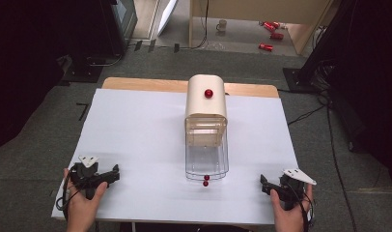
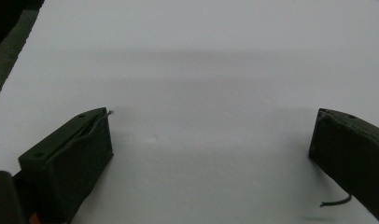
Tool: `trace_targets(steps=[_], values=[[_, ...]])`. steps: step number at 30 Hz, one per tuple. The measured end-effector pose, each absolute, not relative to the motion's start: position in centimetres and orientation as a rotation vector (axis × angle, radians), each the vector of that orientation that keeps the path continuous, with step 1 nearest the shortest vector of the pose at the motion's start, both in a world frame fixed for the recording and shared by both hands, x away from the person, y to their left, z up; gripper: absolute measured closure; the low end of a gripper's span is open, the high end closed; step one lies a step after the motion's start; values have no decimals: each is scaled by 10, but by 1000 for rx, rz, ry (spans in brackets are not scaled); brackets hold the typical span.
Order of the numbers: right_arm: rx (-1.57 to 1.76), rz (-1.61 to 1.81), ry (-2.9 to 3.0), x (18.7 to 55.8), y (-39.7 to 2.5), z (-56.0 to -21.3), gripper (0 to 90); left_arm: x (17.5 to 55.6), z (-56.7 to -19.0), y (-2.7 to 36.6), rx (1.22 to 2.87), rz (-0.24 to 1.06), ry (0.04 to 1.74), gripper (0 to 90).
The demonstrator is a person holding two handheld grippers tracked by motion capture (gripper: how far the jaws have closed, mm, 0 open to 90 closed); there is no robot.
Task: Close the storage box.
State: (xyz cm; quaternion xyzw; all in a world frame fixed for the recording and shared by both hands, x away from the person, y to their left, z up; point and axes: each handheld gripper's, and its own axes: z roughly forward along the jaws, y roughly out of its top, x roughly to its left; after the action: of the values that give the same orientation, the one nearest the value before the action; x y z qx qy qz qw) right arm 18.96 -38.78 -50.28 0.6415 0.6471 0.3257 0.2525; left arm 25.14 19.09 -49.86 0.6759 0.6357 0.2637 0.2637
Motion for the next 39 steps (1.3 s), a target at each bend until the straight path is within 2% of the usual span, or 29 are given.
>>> trace_targets(steps=[10, 12, 16, 19, 20, 23, 39], values=[[1787, 987, 1730, 188, -396, -502, 98, 252, -499, 191, 1829, 714, 1718, 0], [1781, 969, 1719, 187, -394, -502, 131, 251, -499, 191, 1829, 713, 1718, 0], [1773, 912, 1711, 186, -389, -502, 130, 252, -499, 191, 1829, 713, 1718, 0], [1778, 870, 1702, 184, -382, -501, 116, 251, -499, 191, 1830, 713, 1718, 0], [1770, 848, 1710, 181, -376, -501, 78, 251, -499, 191, 1830, 713, 1718, 0], [1777, 867, 1723, 179, -368, -498, 54, 252, -499, 191, 1828, 713, 1718, 0], [1725, 932, 1796, 169, -317, -482, 43, 251, -499, 191, 1828, 712, 1718, 0]])
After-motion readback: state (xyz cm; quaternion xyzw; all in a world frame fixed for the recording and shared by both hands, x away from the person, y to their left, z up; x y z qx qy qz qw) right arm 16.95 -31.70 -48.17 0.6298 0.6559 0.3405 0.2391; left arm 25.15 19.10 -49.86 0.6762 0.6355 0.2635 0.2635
